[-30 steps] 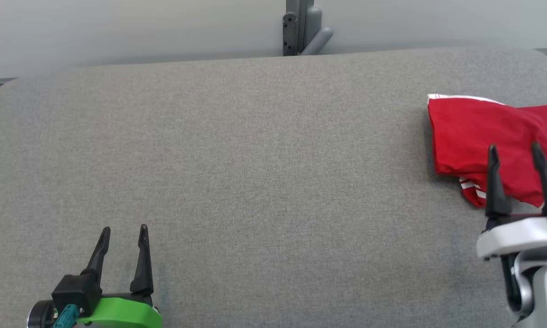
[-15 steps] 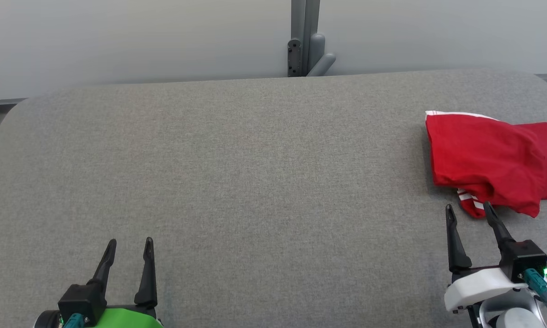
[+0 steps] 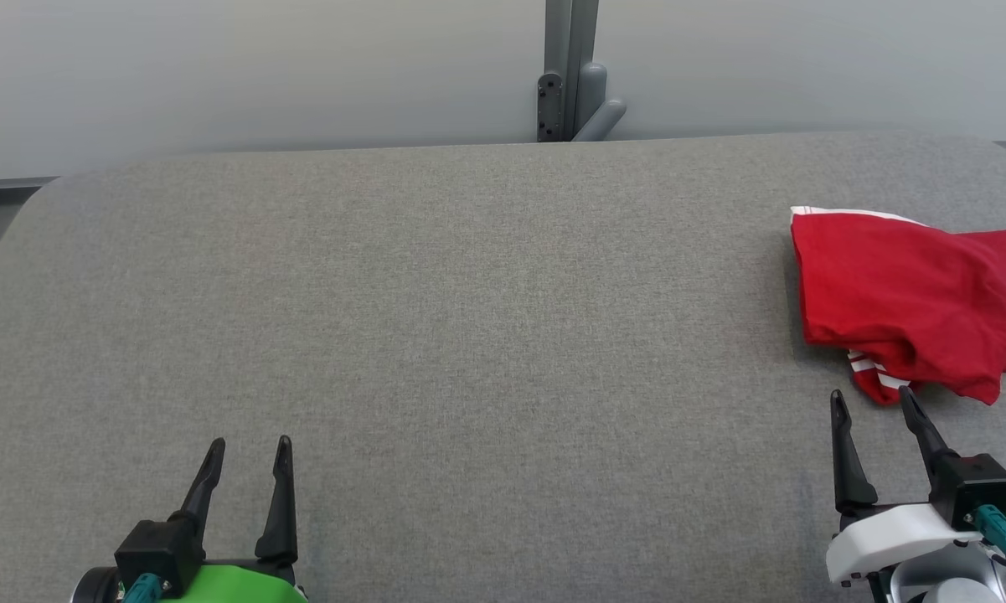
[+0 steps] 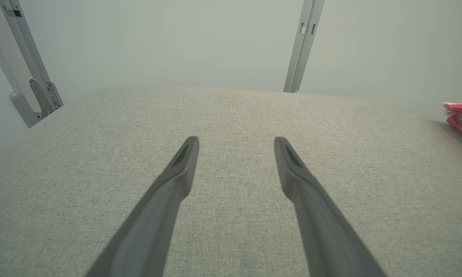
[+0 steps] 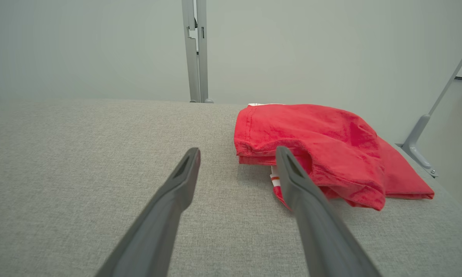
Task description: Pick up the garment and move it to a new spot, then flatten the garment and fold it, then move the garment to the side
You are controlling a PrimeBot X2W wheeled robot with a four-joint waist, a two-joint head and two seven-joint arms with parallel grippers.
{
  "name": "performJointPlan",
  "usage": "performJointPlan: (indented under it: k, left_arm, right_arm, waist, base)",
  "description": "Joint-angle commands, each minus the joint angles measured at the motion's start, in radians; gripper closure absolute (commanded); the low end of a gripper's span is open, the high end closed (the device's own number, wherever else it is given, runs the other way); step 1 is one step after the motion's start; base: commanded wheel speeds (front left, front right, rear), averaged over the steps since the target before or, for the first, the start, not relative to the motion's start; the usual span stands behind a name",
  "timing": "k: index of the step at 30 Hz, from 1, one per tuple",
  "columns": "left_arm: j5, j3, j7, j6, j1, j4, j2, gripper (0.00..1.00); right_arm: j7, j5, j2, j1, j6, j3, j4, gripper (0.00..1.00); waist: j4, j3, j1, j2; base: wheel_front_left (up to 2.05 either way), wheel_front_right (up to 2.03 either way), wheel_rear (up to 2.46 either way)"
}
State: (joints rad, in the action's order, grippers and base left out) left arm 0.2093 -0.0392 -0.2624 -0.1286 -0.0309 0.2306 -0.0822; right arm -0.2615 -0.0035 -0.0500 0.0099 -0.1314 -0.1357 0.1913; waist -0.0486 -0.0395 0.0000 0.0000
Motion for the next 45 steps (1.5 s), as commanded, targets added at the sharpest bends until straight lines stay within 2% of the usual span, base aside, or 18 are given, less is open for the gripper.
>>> performJointPlan:
  k: [1, 34, 35, 40, 45]
  left_arm:
    - [0.01, -0.001, -0.003, -0.003, 0.006, 0.001, -0.009, 0.0]
    - [0.006, -0.01, 0.0, 0.004, -0.001, 0.006, 0.003, 0.0]
    - [0.01, -0.011, 0.002, 0.002, -0.009, 0.02, 0.005, 1.0]
    - [0.012, -0.014, 0.007, 0.002, -0.016, 0.061, 0.009, 1.0]
    - [0.109, 0.0, 0.035, 0.002, -0.003, 0.06, 0.011, 1.0]
  right_arm:
    - [-0.004, 0.0, -0.002, -0.005, 0.002, -0.003, 0.001, 0.0]
    - [-0.001, 0.006, -0.001, -0.003, 0.0, 0.006, 0.022, 0.0]
    - [0.002, 0.008, 0.006, 0.006, 0.0, 0.007, 0.037, 1.0]
    - [0.007, 0.011, 0.015, 0.011, 0.0, 0.007, 0.081, 1.0]
    - [0.043, 0.12, 0.014, -0.008, 0.0, -0.004, 0.089, 1.0]
  waist:
    - [0.0, 0.0, 0.0, 0.0]
    - [0.003, 0.013, 0.0, 0.0]
    - [0.004, 0.013, 0.0, 0.0]
    - [0.004, 0.013, 0.0, 0.0]
    - [0.006, 0.014, 0.0, 0.0]
  base:
    - [0.0, 0.0, 0.0]
    - [0.0, 0.0, 0.0]
    - [0.0, 0.0, 0.0]
    - [0.0, 0.0, 0.0]
    - [0.0, 0.0, 0.0]
